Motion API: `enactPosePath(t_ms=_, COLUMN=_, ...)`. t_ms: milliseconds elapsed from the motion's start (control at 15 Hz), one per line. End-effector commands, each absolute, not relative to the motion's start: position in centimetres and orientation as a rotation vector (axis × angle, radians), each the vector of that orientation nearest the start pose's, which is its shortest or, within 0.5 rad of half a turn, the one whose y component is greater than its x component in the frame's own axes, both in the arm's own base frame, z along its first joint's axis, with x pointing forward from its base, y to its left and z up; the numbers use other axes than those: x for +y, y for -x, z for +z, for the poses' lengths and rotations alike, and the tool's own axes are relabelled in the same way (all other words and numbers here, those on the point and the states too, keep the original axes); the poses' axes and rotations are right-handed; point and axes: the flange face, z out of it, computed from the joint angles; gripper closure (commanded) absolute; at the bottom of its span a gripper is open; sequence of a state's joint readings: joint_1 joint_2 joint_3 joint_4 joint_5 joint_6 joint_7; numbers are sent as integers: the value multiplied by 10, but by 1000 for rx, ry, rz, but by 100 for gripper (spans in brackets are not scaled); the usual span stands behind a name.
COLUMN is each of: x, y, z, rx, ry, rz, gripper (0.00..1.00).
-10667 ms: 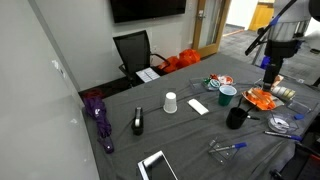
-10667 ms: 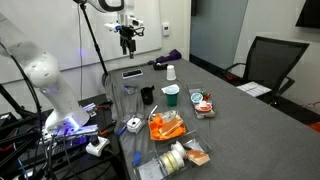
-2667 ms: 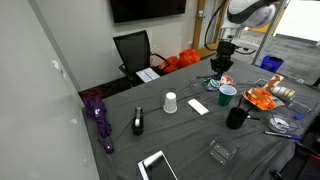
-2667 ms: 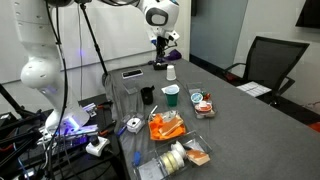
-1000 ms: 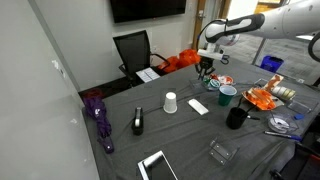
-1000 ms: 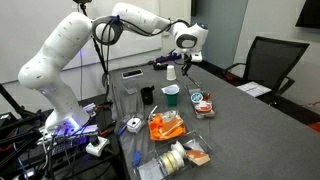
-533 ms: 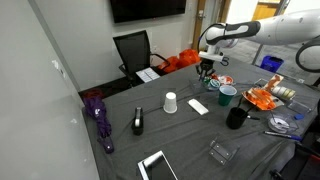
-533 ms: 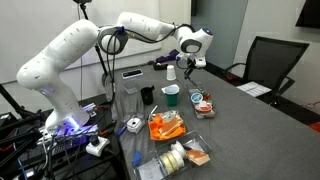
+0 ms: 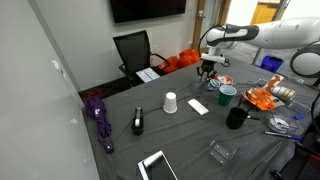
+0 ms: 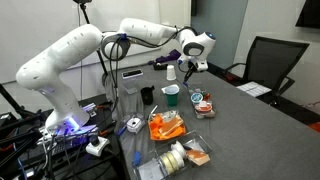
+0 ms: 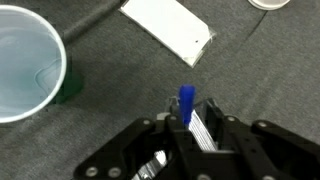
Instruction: Move the blue marker from the front container to the back container.
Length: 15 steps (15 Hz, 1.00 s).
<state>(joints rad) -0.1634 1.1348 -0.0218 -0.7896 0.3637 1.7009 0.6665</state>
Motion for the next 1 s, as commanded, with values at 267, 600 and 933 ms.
enactPosePath(t_ms=267, x=-92, y=-766, z=262, rx=1027, ry=2692, rz=410, gripper=8)
enactPosePath(t_ms=600, x=-80, y=-767, z=312, rx=860, ry=2847, rz=286, gripper=0)
enactPosePath(t_ms=933, x=-68, y=-766, z=349, rx=697, ry=2925, rz=199, gripper=0)
